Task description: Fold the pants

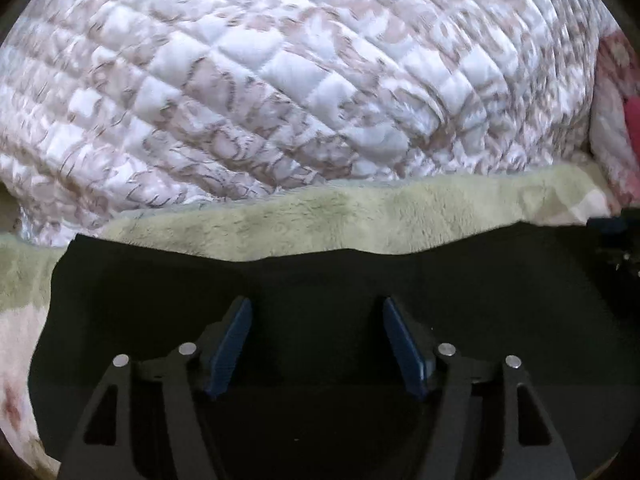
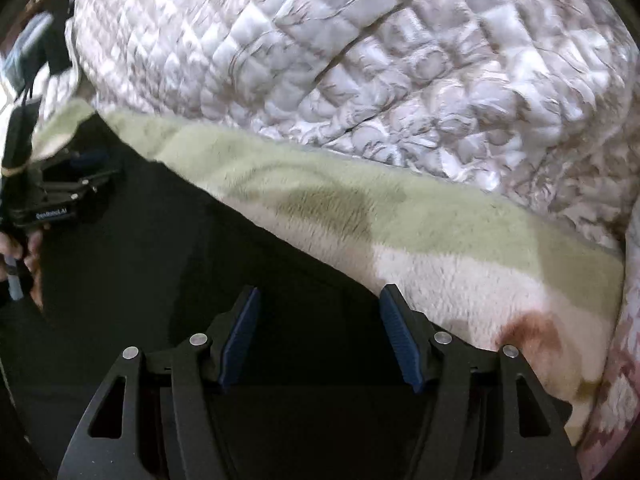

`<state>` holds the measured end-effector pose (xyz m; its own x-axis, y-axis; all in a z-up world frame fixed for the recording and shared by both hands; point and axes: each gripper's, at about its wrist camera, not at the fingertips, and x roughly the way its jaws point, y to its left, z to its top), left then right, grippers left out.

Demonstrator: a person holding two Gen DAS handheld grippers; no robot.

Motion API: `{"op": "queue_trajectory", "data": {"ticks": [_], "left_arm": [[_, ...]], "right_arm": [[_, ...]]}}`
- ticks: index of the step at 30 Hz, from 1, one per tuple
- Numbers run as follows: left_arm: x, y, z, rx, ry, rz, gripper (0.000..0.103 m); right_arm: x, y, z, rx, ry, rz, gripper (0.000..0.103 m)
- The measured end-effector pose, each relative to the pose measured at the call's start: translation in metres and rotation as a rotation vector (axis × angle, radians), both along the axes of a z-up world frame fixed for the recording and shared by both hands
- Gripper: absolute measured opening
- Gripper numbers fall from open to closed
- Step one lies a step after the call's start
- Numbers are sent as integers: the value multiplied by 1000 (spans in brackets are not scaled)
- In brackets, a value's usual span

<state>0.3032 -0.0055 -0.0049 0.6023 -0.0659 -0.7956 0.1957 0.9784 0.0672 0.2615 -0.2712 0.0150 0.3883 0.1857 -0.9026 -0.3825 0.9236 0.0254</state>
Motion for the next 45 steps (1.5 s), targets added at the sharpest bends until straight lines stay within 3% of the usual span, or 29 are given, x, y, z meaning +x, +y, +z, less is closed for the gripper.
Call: {"op": "queue_trajectory", "data": {"ticks": [2, 3, 5, 8, 13, 16, 20, 24, 27, 31, 36, 37, 40, 44, 45], "left_arm": [[-2, -7, 1, 19, -7, -22, 53], [-4, -11, 1, 40, -19, -29, 49], [-10, -21, 5, 71, -46, -51, 18], [-13, -25, 13, 78, -72, -50, 4], [-55, -10, 53, -11, -172, -27, 4], [-104, 10, 83, -98, -242, -12, 4], [-181, 32, 105, -194, -295, -7, 4], [-249, 37, 84, -242, -240, -11, 4], [-279, 41, 49, -264, -118, 12, 5], [-307, 50, 19, -261, -12, 54, 6], [-329, 70, 30, -329, -20, 122, 8], [-329, 72, 33, -331, -28, 135, 13], [-322, 72, 42, -327, -57, 148, 46], [-300, 58, 48, -294, -70, 129, 54], [-291, 50, 48, -256, -80, 125, 54]], "right_arm": [[-3, 6, 2, -9, -5, 19, 39], [-6, 9, 4, -37, -20, 14, 14], [-10, 14, 10, -48, -26, 19, 9], [-21, 16, 31, -42, -69, 15, 8], [-67, 9, 92, 33, -196, -1, 8], [-123, 13, 124, 104, -263, -13, 8], [-206, 23, 131, 174, -267, -44, 8], [-275, 27, 90, 224, -131, -161, 9], [-300, 26, 54, 230, -14, -244, 10], [-318, 26, 61, 261, -33, -288, 23], [-349, 12, 66, 376, -64, -394, 46], [-352, 9, 66, 397, -66, -415, 49], [-357, 5, 67, 421, -87, -457, 49], [-360, -3, 65, 448, -97, -496, 49], [-359, -5, 64, 457, -94, -505, 49]]}}
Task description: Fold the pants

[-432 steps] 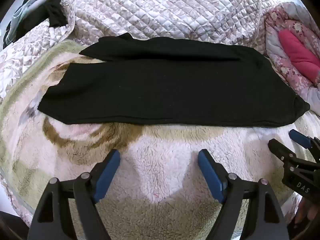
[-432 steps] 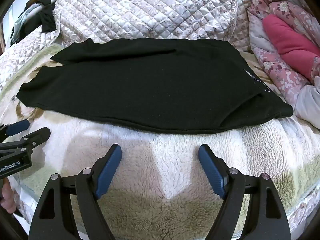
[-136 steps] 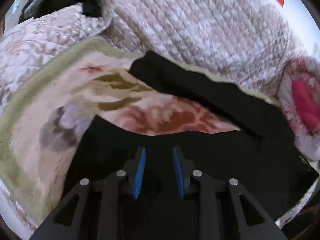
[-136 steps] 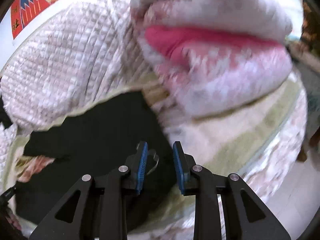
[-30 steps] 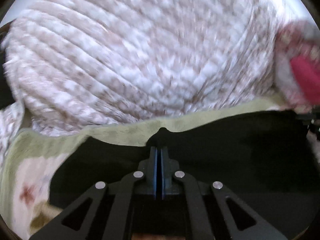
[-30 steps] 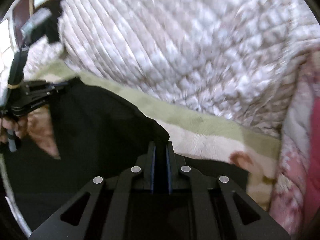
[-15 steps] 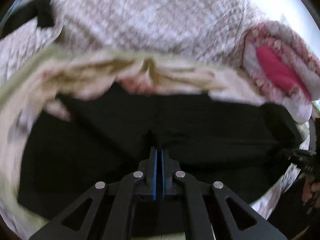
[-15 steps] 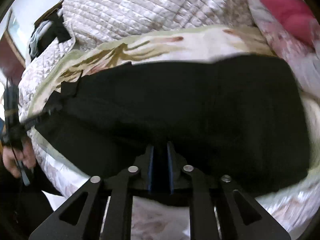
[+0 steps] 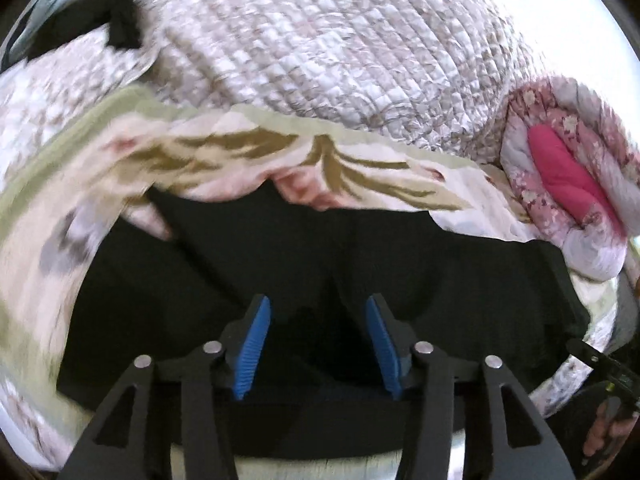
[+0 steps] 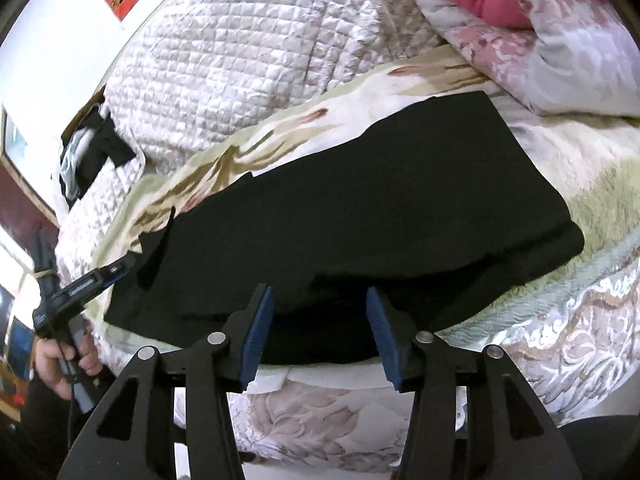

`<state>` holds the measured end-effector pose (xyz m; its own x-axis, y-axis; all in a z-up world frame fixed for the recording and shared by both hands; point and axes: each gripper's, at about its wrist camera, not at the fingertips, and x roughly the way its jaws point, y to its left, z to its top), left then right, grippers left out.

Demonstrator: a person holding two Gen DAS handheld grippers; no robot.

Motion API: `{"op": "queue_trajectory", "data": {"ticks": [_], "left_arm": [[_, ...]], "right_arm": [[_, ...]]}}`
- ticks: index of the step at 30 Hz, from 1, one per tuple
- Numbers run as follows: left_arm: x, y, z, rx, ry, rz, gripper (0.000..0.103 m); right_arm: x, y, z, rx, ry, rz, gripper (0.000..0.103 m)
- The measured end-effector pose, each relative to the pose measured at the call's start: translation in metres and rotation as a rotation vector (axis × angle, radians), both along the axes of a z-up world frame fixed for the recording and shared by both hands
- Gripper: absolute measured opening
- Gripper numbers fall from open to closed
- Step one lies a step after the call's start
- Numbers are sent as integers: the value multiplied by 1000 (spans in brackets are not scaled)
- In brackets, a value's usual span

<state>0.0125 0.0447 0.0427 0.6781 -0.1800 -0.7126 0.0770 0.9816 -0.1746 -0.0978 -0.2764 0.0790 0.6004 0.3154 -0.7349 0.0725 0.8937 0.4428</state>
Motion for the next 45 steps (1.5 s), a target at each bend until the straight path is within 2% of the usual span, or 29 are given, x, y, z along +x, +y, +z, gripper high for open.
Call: {"op": "queue_trajectory", "data": {"ticks": [3, 6, 7, 9, 10, 11, 13, 16, 19, 23, 27, 28, 31, 32, 36, 41, 43, 45], "left_arm": [[24, -15, -12, 122, 22, 1, 54], [48, -25, -34, 190, 86, -2, 54], [50, -27, -37, 216, 72, -1, 54], [49, -29, -36, 253, 31, 3, 34], [48, -28, -34, 265, 23, 14, 14], [47, -27, -31, 267, 21, 24, 8], [37, -17, -23, 224, -1, 60, 5], [3, 2, -7, 180, -90, 135, 5], [-35, 30, 2, 113, -130, 224, 5], [-69, 69, -9, 15, -77, 317, 5], [-79, 96, -22, -79, -10, 387, 6], [-77, 100, -26, -107, 5, 395, 10], [-72, 111, -33, -183, 32, 406, 35], [-71, 112, -34, -204, 36, 409, 38], [-58, 114, -37, -237, 52, 413, 39], [-43, 115, -39, -236, 52, 427, 38], [-38, 113, -38, -213, 50, 425, 38], [-35, 112, -37, -201, 50, 425, 30]], "right_arm": [[-2, -2, -1, 10, -16, -8, 49], [-3, -4, 1, 21, -36, -9, 49], [-3, -5, 0, 24, -38, -11, 49], [-2, -7, -1, 32, -35, -18, 49], [-2, -8, -2, 37, -34, -23, 49], [-2, -9, -2, 41, -37, -29, 49], [-4, -10, 0, 43, -50, -37, 49], [-7, -11, 3, 35, -71, -44, 49], [-6, -13, 1, 35, -65, -53, 49], [-2, -9, 0, 27, -63, -51, 49], [-2, -3, 2, -16, -72, -37, 49], [-3, -4, 2, -22, -74, -37, 49], [-7, -8, 4, -32, -91, -60, 49], [-9, -10, 5, -32, -98, -73, 49], [-14, -21, 6, -33, -103, -125, 49], [-20, -36, 4, -33, -88, -210, 49], [-22, -45, 3, -17, -81, -258, 55], [-22, -53, 0, 31, -71, -279, 55]]}}
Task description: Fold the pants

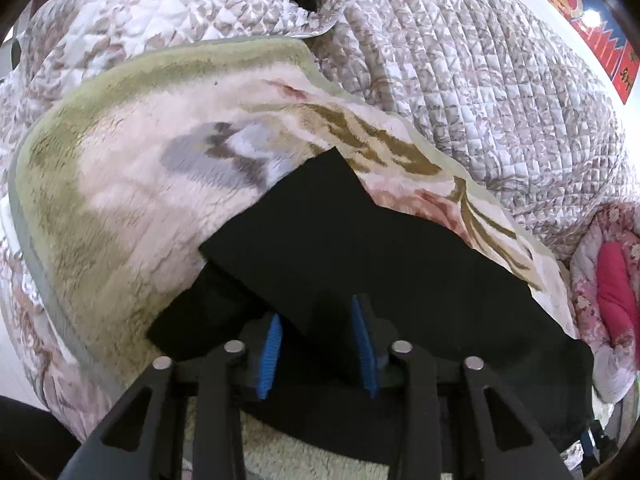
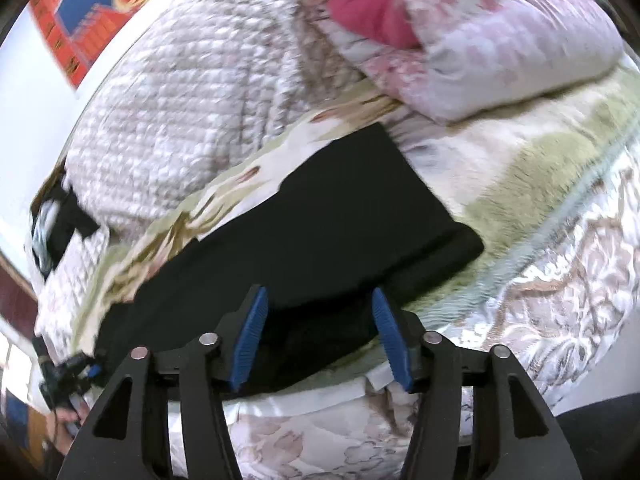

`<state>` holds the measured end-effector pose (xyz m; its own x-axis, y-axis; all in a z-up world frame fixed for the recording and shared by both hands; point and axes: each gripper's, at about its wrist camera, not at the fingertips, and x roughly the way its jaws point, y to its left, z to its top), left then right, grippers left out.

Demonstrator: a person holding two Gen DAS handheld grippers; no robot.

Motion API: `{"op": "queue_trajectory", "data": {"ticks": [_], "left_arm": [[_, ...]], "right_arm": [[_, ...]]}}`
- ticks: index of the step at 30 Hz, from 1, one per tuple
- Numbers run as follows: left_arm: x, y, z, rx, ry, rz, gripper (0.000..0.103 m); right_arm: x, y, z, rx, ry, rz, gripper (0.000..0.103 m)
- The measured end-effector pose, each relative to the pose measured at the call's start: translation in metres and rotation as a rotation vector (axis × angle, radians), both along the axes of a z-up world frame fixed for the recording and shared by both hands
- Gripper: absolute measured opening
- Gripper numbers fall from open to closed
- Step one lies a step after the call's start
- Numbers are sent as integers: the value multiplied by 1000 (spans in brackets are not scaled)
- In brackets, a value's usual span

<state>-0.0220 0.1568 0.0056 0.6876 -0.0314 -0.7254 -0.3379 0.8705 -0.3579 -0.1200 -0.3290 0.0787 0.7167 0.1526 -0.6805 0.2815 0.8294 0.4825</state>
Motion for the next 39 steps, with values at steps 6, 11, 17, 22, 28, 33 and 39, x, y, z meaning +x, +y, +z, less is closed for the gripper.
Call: {"op": "queue_trajectory", "data": {"ticks": [6, 11, 17, 22, 28, 33, 39], "left_arm": [[4, 6, -4, -16, 11, 15, 12], [9, 6, -4, -12, 5, 11, 5], [-3, 6, 10, -24, -30, 17, 4], [-30, 4, 28, 7, -84, 6, 4], [-27, 6, -2, 4, 33, 6, 5], [-31, 4, 5, 69, 58, 40, 9], [-53, 16, 28, 156, 6, 145, 10]], "right_arm": [[8, -14, -5, 90, -2, -56, 55], [19, -27, -3, 114, -22, -126, 55], [19, -36, 15, 81, -29, -127, 9], [14, -42, 12, 29, 22, -148, 9], [14, -44, -3, 38, 83, -170, 10], [2, -42, 9, -29, 109, -208, 23], [-5, -33, 42, -224, 1, -205, 30]]}}
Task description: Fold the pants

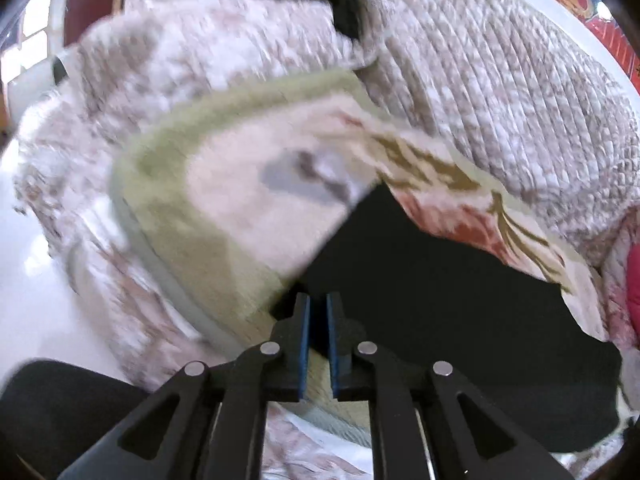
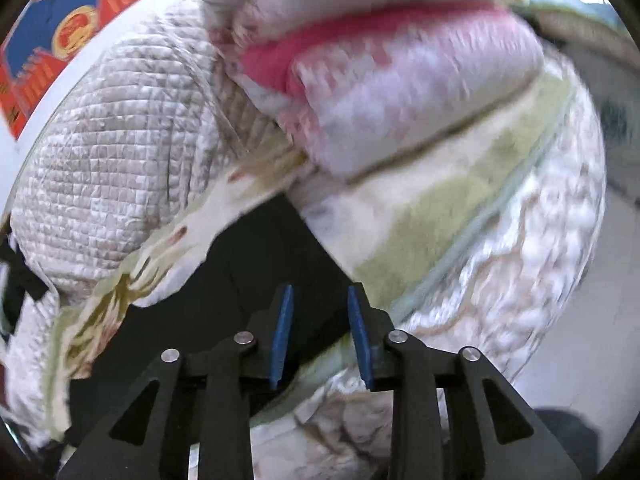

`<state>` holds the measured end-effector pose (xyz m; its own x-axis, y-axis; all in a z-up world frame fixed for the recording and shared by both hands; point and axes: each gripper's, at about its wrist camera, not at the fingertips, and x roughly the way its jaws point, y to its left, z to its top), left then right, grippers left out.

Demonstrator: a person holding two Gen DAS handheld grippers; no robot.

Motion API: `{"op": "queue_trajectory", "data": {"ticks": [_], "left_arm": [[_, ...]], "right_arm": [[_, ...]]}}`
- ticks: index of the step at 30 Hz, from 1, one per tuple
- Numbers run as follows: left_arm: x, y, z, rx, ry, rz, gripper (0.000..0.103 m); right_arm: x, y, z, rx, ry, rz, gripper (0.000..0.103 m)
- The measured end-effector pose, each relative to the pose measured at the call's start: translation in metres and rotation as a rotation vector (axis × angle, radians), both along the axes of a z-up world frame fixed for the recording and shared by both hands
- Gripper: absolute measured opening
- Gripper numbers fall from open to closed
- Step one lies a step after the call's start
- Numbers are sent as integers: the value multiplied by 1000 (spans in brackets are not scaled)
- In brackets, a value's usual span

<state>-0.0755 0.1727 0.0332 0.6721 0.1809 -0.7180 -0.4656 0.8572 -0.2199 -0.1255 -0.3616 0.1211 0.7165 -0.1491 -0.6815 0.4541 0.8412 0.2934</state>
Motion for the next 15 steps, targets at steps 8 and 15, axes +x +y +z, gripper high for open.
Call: {"op": "queue_trajectory", "data": {"ticks": [8, 15], "left_arm": [[44, -45, 13, 36, -34, -253, 28], [74, -81, -14, 78, 84, -359, 29]], "right_arm": [[64, 33, -42, -99, 185, 258, 30], [80, 38, -27, -153, 141, 289, 31]]}}
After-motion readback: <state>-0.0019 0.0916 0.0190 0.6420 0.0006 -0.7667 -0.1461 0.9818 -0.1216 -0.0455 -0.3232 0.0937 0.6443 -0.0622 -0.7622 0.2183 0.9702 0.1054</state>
